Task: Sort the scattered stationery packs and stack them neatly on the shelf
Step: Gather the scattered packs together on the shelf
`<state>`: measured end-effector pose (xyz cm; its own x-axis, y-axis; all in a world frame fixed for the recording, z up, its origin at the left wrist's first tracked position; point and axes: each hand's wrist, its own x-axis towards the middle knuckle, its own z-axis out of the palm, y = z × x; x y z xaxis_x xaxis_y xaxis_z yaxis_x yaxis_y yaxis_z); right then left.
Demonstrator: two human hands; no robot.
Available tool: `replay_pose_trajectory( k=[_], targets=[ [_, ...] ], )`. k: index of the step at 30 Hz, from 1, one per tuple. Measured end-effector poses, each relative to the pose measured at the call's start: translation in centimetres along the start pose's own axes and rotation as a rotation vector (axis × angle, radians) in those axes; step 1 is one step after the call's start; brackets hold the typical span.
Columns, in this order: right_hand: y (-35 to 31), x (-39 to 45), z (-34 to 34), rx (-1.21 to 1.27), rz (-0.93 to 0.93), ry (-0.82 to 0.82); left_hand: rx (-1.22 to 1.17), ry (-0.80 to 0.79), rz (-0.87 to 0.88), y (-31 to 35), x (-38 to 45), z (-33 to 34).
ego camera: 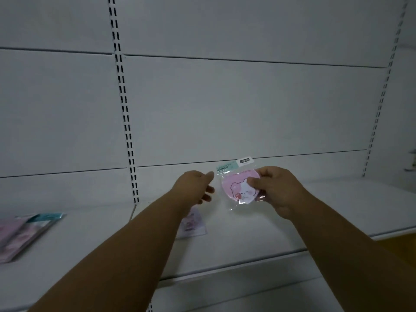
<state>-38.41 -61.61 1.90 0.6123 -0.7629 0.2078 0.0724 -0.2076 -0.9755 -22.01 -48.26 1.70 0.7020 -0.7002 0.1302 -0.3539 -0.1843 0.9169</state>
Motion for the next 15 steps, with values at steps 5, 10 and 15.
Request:
replay_pose_trajectory(
  k=[5,10,15],
  targets=[
    [0.9,2.2,-3.5,-0.062,0.103,-0.088,-0.174,-0.055,-0.024,1.3,2.4,4.7],
    [2.8,4.7,-5.7,-0.404,0.136,-0.092,0.0,0.063,-0.067,0.8,5.1,8.3],
    [5.0,6.2,-6.3,-0.849,0.017,-0.154,0.439,0.039,-0.068,-0.4,7.2,11.1]
  ],
)
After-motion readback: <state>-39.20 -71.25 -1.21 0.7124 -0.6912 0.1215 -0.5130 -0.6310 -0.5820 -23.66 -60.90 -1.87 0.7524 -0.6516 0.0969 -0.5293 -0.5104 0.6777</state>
